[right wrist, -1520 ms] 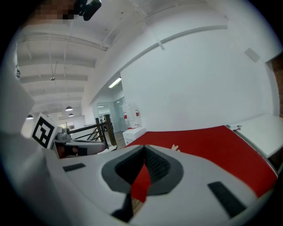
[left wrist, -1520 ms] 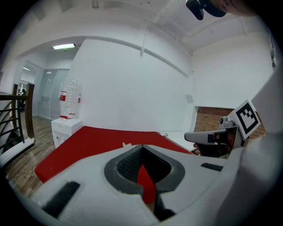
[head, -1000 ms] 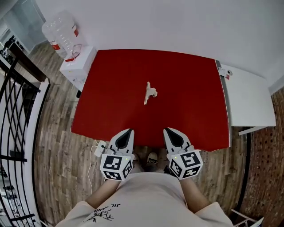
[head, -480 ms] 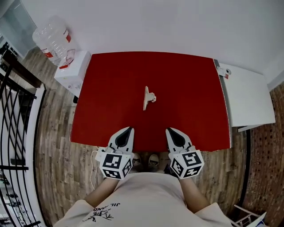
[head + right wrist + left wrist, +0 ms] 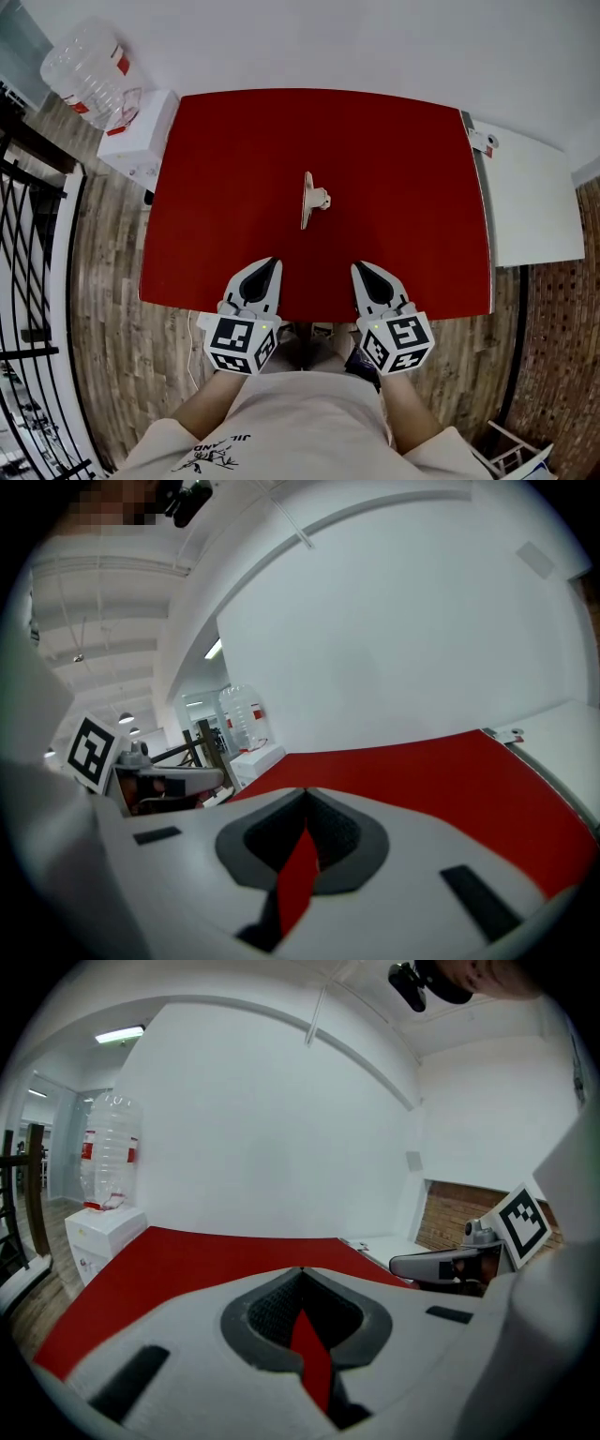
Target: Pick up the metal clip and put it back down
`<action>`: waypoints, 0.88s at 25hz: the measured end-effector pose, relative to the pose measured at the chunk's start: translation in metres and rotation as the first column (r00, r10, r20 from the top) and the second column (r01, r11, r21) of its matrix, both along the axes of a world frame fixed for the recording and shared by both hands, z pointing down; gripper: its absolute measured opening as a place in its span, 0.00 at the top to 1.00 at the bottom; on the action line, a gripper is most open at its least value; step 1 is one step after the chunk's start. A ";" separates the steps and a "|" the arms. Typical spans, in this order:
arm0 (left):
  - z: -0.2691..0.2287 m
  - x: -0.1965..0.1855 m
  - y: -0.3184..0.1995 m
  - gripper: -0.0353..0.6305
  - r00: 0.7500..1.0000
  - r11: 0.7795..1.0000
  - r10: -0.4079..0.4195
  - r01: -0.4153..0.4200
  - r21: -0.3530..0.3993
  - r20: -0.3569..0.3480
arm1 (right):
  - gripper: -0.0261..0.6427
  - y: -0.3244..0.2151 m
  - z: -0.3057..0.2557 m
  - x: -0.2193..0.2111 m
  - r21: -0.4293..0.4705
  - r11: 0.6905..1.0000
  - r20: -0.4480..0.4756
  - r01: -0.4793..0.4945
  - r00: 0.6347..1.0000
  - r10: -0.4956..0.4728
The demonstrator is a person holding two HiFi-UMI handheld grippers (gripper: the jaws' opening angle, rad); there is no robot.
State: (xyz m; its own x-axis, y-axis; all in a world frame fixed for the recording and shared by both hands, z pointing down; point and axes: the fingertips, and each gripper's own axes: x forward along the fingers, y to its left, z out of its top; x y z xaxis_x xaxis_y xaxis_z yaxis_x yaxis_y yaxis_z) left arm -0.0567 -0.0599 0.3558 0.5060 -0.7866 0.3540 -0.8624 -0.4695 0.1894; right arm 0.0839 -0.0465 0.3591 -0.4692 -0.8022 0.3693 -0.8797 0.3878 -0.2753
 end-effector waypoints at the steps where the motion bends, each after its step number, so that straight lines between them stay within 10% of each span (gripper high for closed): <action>1: 0.004 0.001 -0.006 0.94 1.000 1.000 0.000 0.000 -0.003 -0.002 | 0.95 -0.005 0.004 0.001 -0.006 1.000 -0.001 -0.002 1.000 0.002; 22: 0.131 0.003 -0.092 0.94 0.999 0.999 0.029 -0.028 -0.035 0.018 | 0.95 -0.111 0.145 -0.015 -0.132 0.990 -0.014 -0.056 0.998 0.054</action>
